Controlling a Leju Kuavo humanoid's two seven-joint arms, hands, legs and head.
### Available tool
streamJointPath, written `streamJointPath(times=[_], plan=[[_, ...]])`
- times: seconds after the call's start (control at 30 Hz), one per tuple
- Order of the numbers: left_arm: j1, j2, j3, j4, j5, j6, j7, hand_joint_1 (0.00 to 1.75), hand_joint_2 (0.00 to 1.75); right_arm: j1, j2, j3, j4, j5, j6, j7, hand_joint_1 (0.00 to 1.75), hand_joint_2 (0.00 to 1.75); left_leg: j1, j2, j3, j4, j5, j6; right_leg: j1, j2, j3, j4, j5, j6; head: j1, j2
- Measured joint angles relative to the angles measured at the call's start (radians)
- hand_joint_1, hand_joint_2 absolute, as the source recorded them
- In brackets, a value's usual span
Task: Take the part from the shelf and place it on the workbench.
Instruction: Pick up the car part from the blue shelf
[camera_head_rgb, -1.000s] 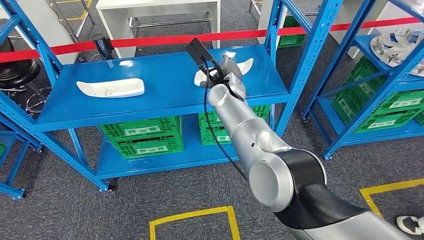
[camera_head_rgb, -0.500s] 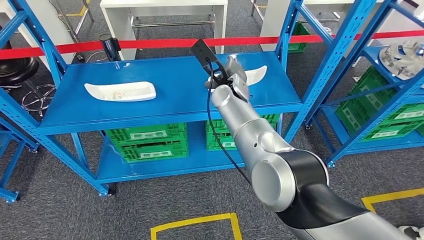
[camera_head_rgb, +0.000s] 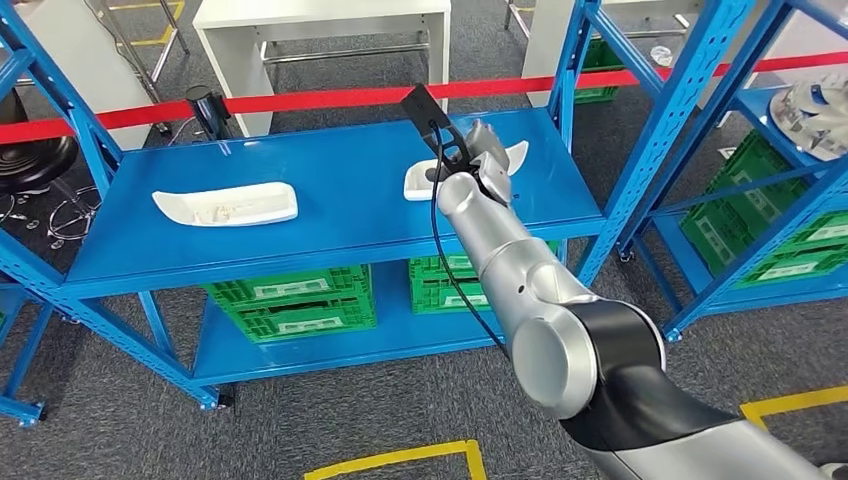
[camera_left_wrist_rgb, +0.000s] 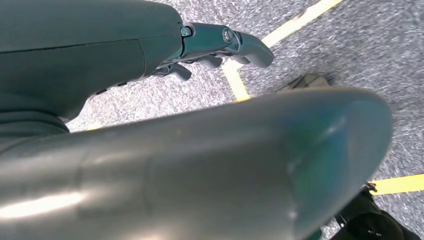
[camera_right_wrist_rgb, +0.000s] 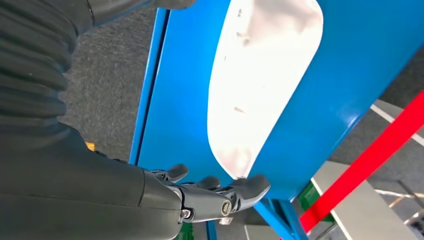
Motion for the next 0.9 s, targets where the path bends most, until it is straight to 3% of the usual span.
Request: streamJointPath(times=[0.07,0.1,0.17,0.23,0.27,0.4,0.47,0.53,0.57,0.6,0.63,0.7,0.73,0.8,0.9], plan=[[0.001,0.0,0.002,0.0,-0.002,0.0,0.0,0.0,0.0,0.017,-0.003,0.0,0.0,-0.008,-0.002,-0.003,0.0,1.75,0.003,0.0,-0.076,0.099,-0.009,-0.007,-0.001,0.001,0.014,0.002,-0.015,0.0,0.0,0.0],[0.002,0.0,0.004,0.0,-0.003,0.0,0.0,0.0,0.0,0.025,-0.006,-0.001,0.0,-0.01,-0.004,-0.003,0.0,1.75,0.004,0.001,-0.09,0.097,0.016,-0.008,-0.001,0.001,0.023,0.004,-0.023,0.002,0.0,0.0],[0.003,0.002,0.006,0.0,-0.006,0.0,0.0,0.0,0.0,0.036,-0.011,-0.002,0.0,-0.017,-0.007,-0.003,0.0,1.75,0.006,0.002,-0.061,-0.018,0.112,-0.008,-0.003,0.002,0.042,0.009,-0.043,0.008,0.0,0.0],[0.001,0.002,0.007,0.001,-0.009,0.0,0.001,0.0,0.0,0.038,-0.017,-0.005,0.001,-0.028,-0.008,-0.004,0.0,1.75,0.005,0.003,-0.011,-0.142,0.169,-0.002,-0.001,0.003,0.052,0.015,-0.063,0.017,-0.003,0.0],[0.001,0.002,0.007,0.001,-0.01,0.0,0.002,0.0,0.0,0.04,-0.021,-0.008,0.001,-0.033,-0.008,-0.004,0.0,1.75,0.004,0.003,0.001,-0.171,0.172,0.003,0.001,0.004,0.052,0.017,-0.069,0.022,-0.003,0.0],[0.001,0.002,0.01,0.001,-0.012,0.0,0.003,0.0,0.0,0.044,-0.033,-0.014,0.0,-0.038,-0.009,-0.005,0.0,1.75,0.004,0.001,0.015,-0.185,0.15,0.031,-0.001,0.002,0.05,0.029,-0.089,0.045,0.001,0.0],[-0.002,0.002,0.011,0.0,-0.013,0.0,0.003,0.0,0.0,0.043,-0.037,-0.016,0.0,-0.039,-0.01,-0.006,0.0,1.75,0.007,0.001,0.026,-0.189,0.141,0.043,-0.003,0.0,0.004,0.117,-0.124,0.054,0.003,0.0],[-0.002,0.001,0.012,0.0,-0.013,0.0,0.003,0.0,0.0,0.049,-0.042,-0.018,0.001,-0.039,-0.009,-0.005,0.0,1.75,0.007,0.001,0.037,-0.188,0.129,0.048,-0.004,0.0,-0.084,0.256,-0.164,0.059,0.004,0.0],[-0.001,0.0,0.013,0.0,-0.013,0.0,0.003,0.0,0.0,0.055,-0.044,-0.02,0.001,-0.038,-0.01,-0.003,0.0,1.75,0.007,0.0,0.044,-0.187,0.121,0.048,-0.004,0.0,-0.121,0.301,-0.163,0.06,0.004,0.0],[0.0,0.0,0.013,0.0,-0.013,0.0,0.003,0.0,0.0,0.06,-0.047,-0.021,0.001,-0.036,-0.01,0.0,0.0,1.75,0.007,-0.001,0.052,-0.186,0.114,0.047,-0.005,0.0,-0.142,0.31,-0.142,0.06,0.004,0.0],[0.001,0.0,0.014,0.0,-0.013,0.0,0.001,0.0,0.0,0.062,-0.05,-0.023,0.001,-0.034,-0.01,0.004,0.0,1.75,0.007,-0.002,0.062,-0.184,0.106,0.045,-0.006,-0.001,-0.142,0.277,-0.101,0.059,0.005,0.0],[0.001,0.0,0.014,0.0,-0.014,0.0,-0.002,0.0,0.0,0.062,-0.056,-0.025,0.001,-0.032,-0.011,0.006,0.0,1.75,0.007,-0.004,0.082,-0.181,0.089,0.038,-0.006,-0.002,-0.102,0.145,-0.007,0.054,0.004,0.0],[-0.001,-0.001,0.014,0.0,-0.015,0.0,-0.004,0.0,0.0,0.061,-0.058,-0.025,0.002,-0.031,-0.011,0.006,0.0,1.75,0.005,-0.005,0.087,-0.179,0.082,0.032,-0.004,-0.002,-0.079,0.085,0.018,0.05,0.005,0.0],[-0.003,-0.001,0.014,0.0,-0.018,0.0,-0.005,0.0,0.0,0.061,-0.062,-0.026,0.002,-0.031,-0.01,0.003,0.0,1.75,0.002,-0.006,0.089,-0.176,0.074,0.024,-0.001,-0.001,-0.058,0.036,0.023,0.042,0.004,0.0],[-0.001,-0.001,0.015,0.0,-0.017,0.0,-0.009,0.0,0.0,0.063,-0.064,-0.027,0.002,-0.028,-0.011,0.001,0.0,1.75,0.0,-0.003,0.093,-0.181,0.072,0.026,-0.001,0.005,-0.054,0.029,0.019,0.036,0.004,0.0]])
